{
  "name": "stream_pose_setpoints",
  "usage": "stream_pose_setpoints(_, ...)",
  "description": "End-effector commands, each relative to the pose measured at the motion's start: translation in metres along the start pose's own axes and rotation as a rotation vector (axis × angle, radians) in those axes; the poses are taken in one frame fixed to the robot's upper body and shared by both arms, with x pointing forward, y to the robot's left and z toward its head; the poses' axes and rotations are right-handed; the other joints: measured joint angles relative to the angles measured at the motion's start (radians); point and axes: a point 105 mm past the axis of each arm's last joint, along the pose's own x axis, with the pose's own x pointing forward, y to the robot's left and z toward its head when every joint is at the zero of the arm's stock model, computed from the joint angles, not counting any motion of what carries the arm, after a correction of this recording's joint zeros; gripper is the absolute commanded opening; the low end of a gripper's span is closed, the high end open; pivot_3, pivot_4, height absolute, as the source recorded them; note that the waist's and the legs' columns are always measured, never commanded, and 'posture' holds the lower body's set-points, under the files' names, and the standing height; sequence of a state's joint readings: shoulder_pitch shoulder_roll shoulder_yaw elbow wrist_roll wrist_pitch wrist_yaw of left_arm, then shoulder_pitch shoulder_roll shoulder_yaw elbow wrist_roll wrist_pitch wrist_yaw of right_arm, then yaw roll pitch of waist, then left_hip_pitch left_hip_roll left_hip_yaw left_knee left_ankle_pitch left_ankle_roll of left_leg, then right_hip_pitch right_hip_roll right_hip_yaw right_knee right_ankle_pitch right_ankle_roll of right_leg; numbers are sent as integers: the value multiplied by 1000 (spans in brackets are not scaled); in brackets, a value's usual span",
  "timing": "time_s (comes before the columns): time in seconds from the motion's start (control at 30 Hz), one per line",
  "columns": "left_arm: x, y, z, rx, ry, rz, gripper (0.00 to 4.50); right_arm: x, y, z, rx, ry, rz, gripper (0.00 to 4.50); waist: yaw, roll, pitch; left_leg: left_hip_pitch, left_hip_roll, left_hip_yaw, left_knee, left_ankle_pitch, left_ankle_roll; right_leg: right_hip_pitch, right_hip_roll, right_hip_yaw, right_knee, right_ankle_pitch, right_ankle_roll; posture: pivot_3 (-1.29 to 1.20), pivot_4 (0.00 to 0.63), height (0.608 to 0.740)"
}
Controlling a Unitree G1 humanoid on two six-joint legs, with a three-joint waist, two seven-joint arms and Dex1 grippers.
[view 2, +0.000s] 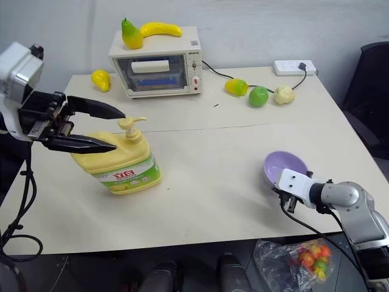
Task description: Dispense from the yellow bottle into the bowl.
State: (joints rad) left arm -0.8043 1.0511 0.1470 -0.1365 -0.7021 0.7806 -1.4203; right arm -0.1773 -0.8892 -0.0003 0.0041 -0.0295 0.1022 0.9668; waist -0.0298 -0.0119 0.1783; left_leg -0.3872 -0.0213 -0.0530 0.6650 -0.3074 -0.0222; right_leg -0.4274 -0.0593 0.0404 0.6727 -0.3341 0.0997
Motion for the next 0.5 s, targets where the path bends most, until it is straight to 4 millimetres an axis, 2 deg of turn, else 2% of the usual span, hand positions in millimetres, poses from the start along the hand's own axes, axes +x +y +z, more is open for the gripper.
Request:
stream_pose_setpoints(0.03, 0, -5, 3, 50, 25, -2, 3534, 5, -1, 11, -19, -50, -3, 1765, 2, 0, 0, 0, 0, 0, 0, 0, 0, 0, 0, 0, 0, 0, 0, 0, 150, 740)
stream_pose_setpoints(0.17, 2, -9, 0, 41, 16, -19, 3534, 4, -2, 14, -32, -57, -6, 3132, 4, 0, 0, 0, -1, 0, 0, 0, 0, 0, -1, 1, 0, 0, 0, 0, 150, 740)
stream_pose_setpoints(0.3, -1, -9, -6, 28, 22, -2, 3534, -23, -7, 20, -11, -64, -23, 4483, 6, 0, 0, 0, -1, 0, 1, 0, 1, 1, -1, 2, -1, 0, 0, 0, 150, 740)
stream_pose_setpoints(0.4, -7, -7, -11, 16, 32, 39, 3534, -46, -10, 31, 46, -101, -43, 4483, 6, 0, 0, 0, 0, 0, 0, -2, 3, 1, -1, 4, -1, 0, 0, 0, 150, 740)
stream_pose_setpoints(0.5, -24, -6, -17, -16, 49, 124, 3534, -93, -9, 60, 203, -259, -32, 4483, 4, 1, 1, 0, 0, -1, 0, -2, 4, 2, 0, 5, -2, 0, 0, 0, 150, 740)
